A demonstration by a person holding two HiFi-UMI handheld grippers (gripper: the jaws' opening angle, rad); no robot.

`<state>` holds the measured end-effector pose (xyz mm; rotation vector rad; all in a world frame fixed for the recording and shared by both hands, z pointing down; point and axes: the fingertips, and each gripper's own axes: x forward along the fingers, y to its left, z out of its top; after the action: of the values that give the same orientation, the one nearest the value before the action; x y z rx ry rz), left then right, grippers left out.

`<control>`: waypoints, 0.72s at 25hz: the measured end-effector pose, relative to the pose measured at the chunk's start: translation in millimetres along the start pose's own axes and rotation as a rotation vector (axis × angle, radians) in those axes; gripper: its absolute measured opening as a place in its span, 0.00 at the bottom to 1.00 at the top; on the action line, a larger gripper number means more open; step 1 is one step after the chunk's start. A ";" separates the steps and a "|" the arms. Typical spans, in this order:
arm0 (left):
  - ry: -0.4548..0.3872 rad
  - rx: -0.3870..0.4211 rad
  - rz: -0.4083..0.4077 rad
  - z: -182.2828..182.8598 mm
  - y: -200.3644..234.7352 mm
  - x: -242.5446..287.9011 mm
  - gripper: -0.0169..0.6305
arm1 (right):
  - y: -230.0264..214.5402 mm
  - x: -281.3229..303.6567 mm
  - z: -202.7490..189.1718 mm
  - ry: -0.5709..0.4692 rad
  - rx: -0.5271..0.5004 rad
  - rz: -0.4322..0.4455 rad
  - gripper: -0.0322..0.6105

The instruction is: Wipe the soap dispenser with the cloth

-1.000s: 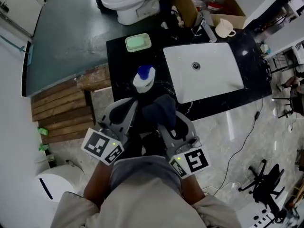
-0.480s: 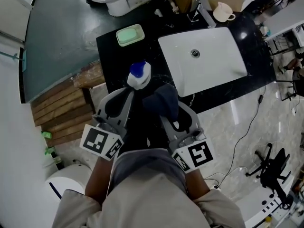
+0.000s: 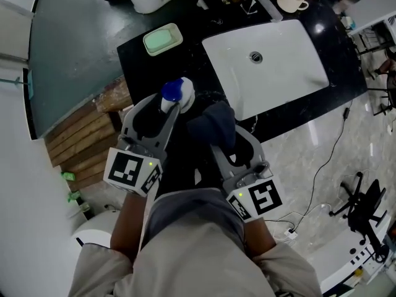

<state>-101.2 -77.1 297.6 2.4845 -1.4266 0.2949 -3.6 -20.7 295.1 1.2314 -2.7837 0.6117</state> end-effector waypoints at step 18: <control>0.067 0.051 -0.069 -7.6 -0.7 28.1 0.26 | -32.7 9.9 -4.6 0.000 0.054 -0.044 0.25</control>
<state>-87.0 -97.2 313.2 2.5327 -1.3204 0.4022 12.6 -45.8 312.2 1.2987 -2.7498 0.6884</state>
